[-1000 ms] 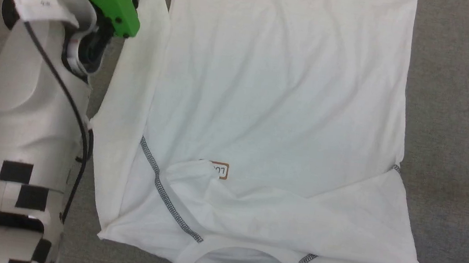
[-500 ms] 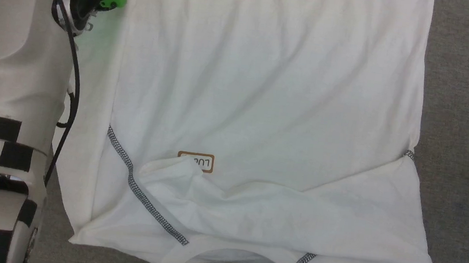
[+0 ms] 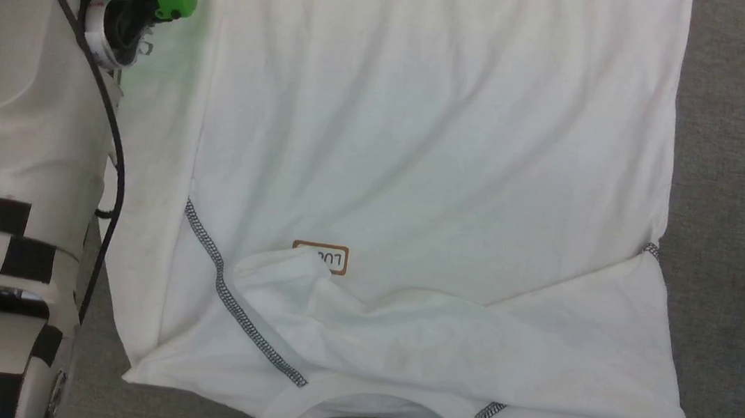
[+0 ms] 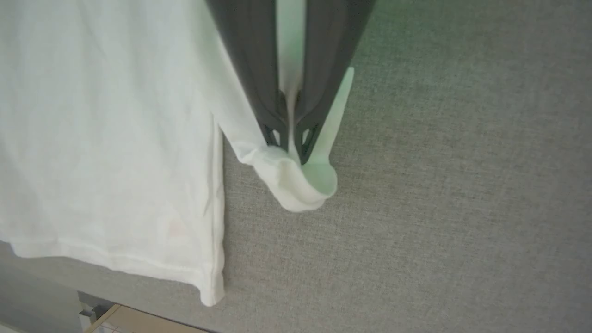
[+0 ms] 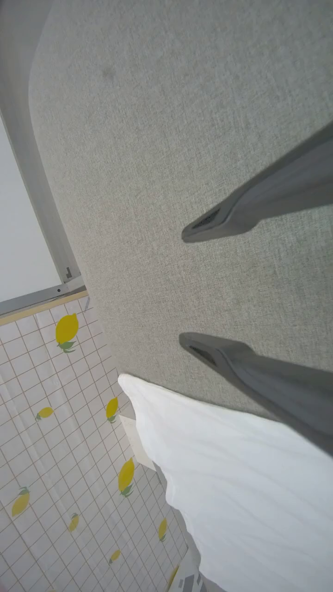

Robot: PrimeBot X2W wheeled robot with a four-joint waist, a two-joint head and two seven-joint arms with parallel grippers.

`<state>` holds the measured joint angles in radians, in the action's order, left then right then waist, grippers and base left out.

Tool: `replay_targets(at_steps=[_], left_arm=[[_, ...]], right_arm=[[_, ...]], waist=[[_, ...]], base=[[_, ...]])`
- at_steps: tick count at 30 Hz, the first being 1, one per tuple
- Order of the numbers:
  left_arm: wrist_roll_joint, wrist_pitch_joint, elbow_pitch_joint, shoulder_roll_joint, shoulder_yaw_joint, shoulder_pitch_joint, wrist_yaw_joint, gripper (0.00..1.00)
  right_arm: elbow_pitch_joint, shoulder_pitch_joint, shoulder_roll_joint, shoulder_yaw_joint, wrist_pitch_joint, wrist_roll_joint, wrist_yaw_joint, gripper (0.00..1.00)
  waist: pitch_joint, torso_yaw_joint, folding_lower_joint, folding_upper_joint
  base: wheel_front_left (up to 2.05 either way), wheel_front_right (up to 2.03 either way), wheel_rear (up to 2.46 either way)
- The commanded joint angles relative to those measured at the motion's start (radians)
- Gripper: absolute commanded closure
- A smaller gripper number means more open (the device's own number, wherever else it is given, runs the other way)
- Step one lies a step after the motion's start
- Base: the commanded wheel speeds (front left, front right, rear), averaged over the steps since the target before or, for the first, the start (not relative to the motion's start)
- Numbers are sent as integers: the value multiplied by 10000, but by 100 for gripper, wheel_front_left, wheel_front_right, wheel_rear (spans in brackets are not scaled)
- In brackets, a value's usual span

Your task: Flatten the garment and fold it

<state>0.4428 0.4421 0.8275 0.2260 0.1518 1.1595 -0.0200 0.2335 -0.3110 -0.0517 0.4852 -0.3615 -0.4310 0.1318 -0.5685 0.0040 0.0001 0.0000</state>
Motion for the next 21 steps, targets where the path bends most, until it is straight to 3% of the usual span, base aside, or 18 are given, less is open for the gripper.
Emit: replay_targets(at_steps=[1,7,10,17,21], left_arm=[[172,-309,-41,38,-104,-275,151,100],[827,-1803,-809,315,-790,-1220,717,100],[977,-2471,-2505,447,-833,-2449,1015,100],[1670,-1913,-5843,79,-640,-4350,1154,100],[1955,-1228,-7661,-319,20,-5195,1200,100]], right_arm=[[-102,-52,14,-37,108,21,-11,0],[-715,252,14,-86,350,-71,-11,0],[-1241,648,14,-71,539,-183,-11,0],[-1791,1053,14,-137,737,-320,-11,0],[-1926,1214,14,-112,745,-339,-11,0]], waist=[[507,155,-1,0],[1674,437,-1,0],[2666,713,-1,0],[3705,883,-1,0],[4093,873,-1,0]], base=[[0,0,0],[0,0,0],[0,0,0],[0,0,0],[0,0,0]])
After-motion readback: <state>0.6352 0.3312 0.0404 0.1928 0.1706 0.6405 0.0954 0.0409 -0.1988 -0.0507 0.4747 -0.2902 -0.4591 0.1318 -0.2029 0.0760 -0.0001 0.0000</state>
